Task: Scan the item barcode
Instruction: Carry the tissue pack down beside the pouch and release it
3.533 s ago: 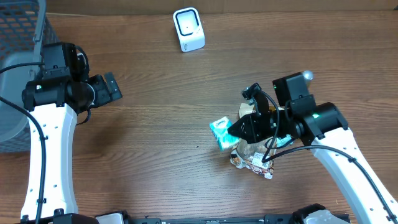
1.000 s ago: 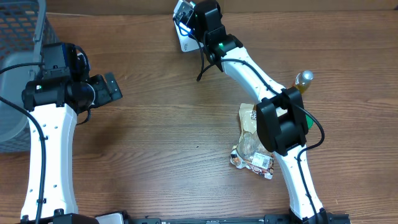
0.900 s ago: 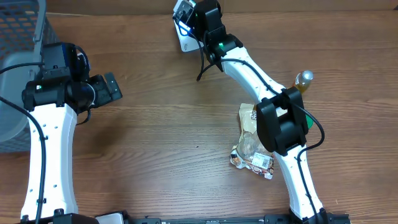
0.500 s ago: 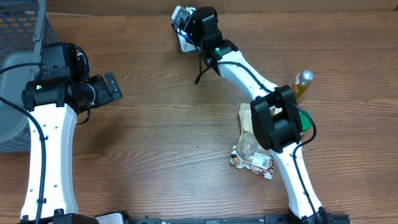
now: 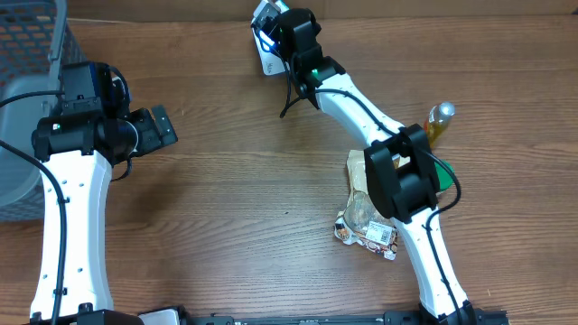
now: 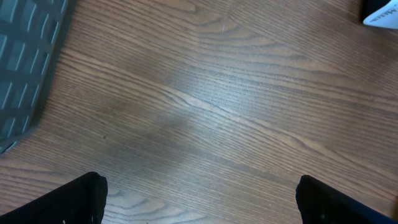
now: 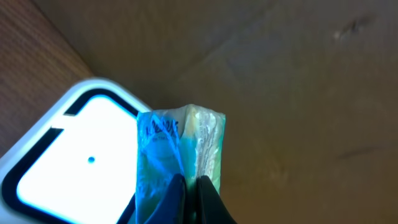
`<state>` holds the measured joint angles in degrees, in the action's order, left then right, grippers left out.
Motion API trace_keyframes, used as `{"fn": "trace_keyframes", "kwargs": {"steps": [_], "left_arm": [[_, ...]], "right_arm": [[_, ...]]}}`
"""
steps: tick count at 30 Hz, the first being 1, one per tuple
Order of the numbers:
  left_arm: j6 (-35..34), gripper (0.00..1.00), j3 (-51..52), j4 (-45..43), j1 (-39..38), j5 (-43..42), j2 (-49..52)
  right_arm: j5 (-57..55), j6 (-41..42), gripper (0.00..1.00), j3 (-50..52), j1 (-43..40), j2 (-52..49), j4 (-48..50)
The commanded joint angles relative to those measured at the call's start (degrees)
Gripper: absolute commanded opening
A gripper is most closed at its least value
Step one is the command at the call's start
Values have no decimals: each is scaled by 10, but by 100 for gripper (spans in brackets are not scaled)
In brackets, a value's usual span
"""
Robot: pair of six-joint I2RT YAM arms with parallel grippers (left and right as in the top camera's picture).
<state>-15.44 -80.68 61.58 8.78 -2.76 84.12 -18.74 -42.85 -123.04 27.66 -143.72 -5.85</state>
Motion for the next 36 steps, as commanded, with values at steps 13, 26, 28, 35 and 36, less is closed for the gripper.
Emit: {"fn": "trace_keyframes", "kwargs": {"steps": [13,26,28,35,36], "left_arm": [[-4,100,-8,-1,2,-1,-5],[-4,99,-8,-1,2,0,-5],[-4,99,-8,-1,2,0,-5],[-4,99,-8,-1,2,0,-5],[-4,100,-8,-1,2,0,-5]], "right_arm": [[97,431,4,-10,-23,327,-612],[118,566,4,169,-142,323,-830],[118,566,4,210,-154,323,-813],[118,566,8,284,-163,323,-770],[118,566,13,285,-163,323,-770]]}}
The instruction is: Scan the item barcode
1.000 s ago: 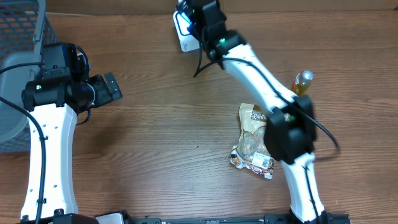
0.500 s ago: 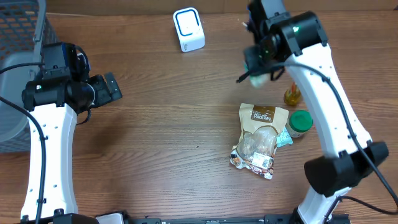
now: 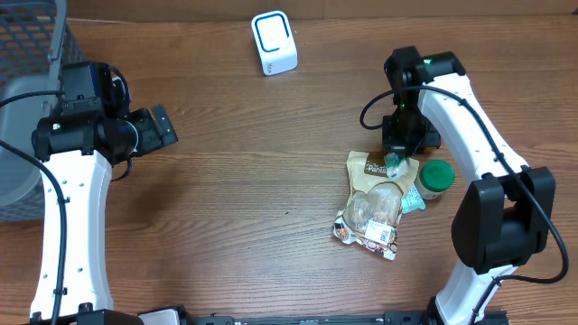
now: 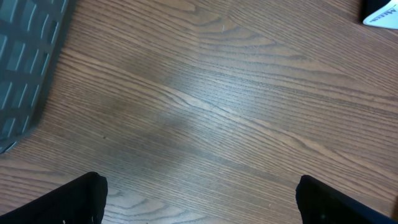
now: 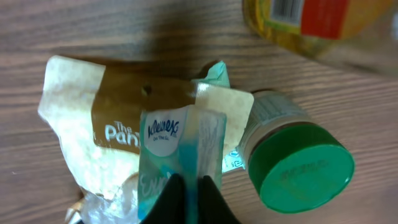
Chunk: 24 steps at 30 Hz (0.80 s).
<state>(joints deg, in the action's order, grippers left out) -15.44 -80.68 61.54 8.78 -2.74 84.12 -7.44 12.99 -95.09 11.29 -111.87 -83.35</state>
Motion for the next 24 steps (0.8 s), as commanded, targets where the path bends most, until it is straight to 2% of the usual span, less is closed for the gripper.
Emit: {"fn": "trace_keyframes", "kwargs": {"steps": [1,5,6,8,9,14,19,20,22,24], "left_arm": [[-4,100,-8,0,2,-1,-5],[-4,100,-8,0,2,-1,-5],[-4,99,-8,0,2,-1,-5],[-4,99,-8,0,2,-1,-5],[-4,99,-8,0,2,-1,-5],[-4,99,-8,0,2,-1,-5],[-4,99,-8,0,2,-1,-5],[-4,100,-8,0,2,-1,-5],[-4,99,-8,0,2,-1,-5],[-4,100,-8,0,2,-1,-5]], "right_arm": [[5,7,16,6,1,4,5],[5,7,31,6,1,4,5],[5,7,39,6,1,4,4],[5,7,66,6,1,4,4],[5,7,71,6,1,4,5],[31,8,82,6,3,4,25],[137,7,82,7,8,4,63],[155,8,85,7,10,4,71],[166,8,100,6,17,4,81],[165,7,100,6,24,4,91]]}}
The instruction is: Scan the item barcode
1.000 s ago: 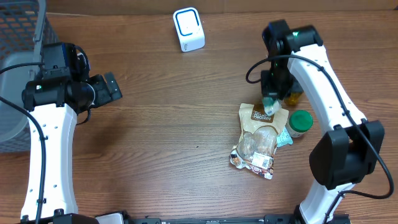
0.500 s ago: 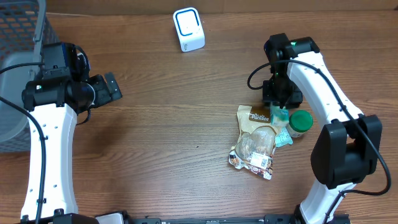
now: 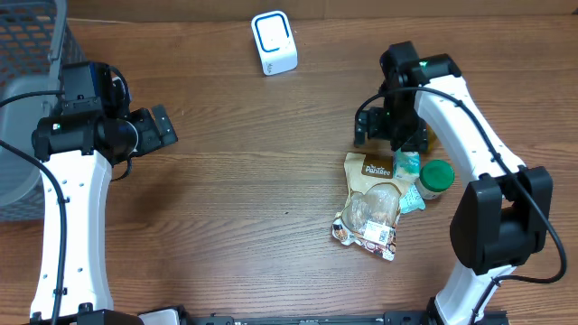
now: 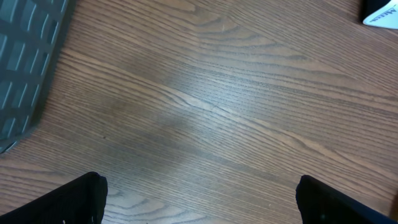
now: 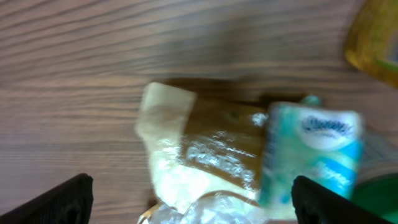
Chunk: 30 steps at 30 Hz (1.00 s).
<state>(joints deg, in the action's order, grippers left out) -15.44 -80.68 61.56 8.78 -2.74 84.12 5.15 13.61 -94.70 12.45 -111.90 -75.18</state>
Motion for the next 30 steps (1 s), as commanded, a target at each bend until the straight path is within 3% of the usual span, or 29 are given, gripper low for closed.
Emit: {"fn": "trace_keyframes", "kwargs": {"steps": [1,16,30], "left_arm": [[-4,100,-8,-1,2,-1,-5],[-4,100,-8,-1,2,-1,-5],[-4,99,-8,-1,2,-1,-5]], "right_arm": [[40,1,100,3,15,5,15],[40,1,100,2,25,5,109],[39,1,100,2,25,5,121]]}}
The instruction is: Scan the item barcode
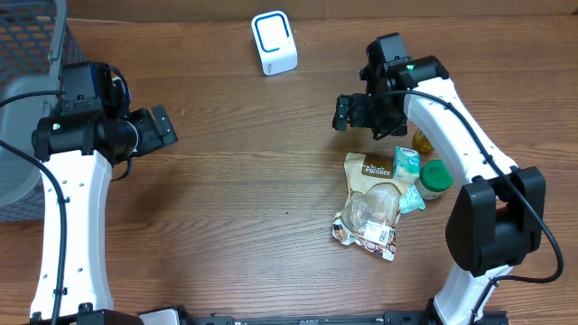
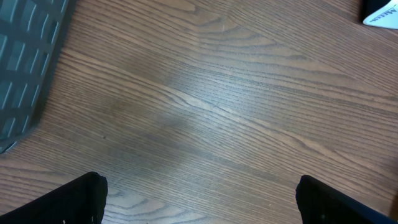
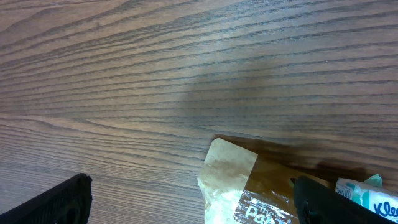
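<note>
The white barcode scanner [image 1: 274, 41] with its blue-lit face stands at the back of the table; a corner of the scanner [image 2: 382, 12] shows in the left wrist view. A teal Kleenex tissue pack [image 1: 405, 163] lies on the item pile, and an edge of the tissue pack [image 3: 373, 200] shows in the right wrist view. My right gripper [image 1: 366, 116] hangs open and empty just behind the pile. In its own view the right gripper [image 3: 193, 205] spans the top of the brown snack bag [image 3: 249, 193]. My left gripper [image 1: 161, 126] is open over bare wood, far left.
The pile holds a brown and clear snack bag [image 1: 370, 203], a green-lidded jar [image 1: 436, 178] and a yellow bottle [image 1: 422, 140] partly under my right arm. A grey mesh basket [image 1: 27, 54] fills the far left corner; the basket's edge [image 2: 25, 68] shows by the left gripper.
My right gripper, open then as now, has moved a little back and left, off the tissue pack and the bag's top. The pack lies where it was. The left arm has not moved.
My right gripper held the tissue pack up against the scanner's lit face. Then it held the pack low over the item pile. Then it stood open with the pack lying beside the jar, and now it hangs further back, empty.
</note>
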`<state>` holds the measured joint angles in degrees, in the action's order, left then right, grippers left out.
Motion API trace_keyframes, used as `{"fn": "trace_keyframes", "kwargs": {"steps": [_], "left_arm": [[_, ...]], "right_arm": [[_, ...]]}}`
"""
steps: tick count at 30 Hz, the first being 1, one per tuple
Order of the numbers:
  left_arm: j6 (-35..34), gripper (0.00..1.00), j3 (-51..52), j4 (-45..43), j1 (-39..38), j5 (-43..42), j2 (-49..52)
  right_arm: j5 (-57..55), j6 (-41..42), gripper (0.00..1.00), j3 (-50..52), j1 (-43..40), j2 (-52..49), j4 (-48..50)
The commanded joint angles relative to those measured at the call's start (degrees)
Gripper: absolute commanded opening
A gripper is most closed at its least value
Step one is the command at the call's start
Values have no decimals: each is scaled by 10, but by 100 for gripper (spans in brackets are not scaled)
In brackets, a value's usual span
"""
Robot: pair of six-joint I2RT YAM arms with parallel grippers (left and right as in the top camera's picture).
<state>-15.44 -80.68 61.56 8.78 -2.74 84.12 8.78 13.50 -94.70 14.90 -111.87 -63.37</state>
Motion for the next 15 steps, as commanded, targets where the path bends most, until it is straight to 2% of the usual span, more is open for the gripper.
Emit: {"fn": "trace_keyframes", "kwargs": {"steps": [1,15], "left_arm": [[-4,99,-8,-1,2,-1,-5],[-4,100,-8,-1,2,-1,-5]], "right_arm": [[3,2,100,2,0,4,3],[3,2,100,2,9,5,3]]}}
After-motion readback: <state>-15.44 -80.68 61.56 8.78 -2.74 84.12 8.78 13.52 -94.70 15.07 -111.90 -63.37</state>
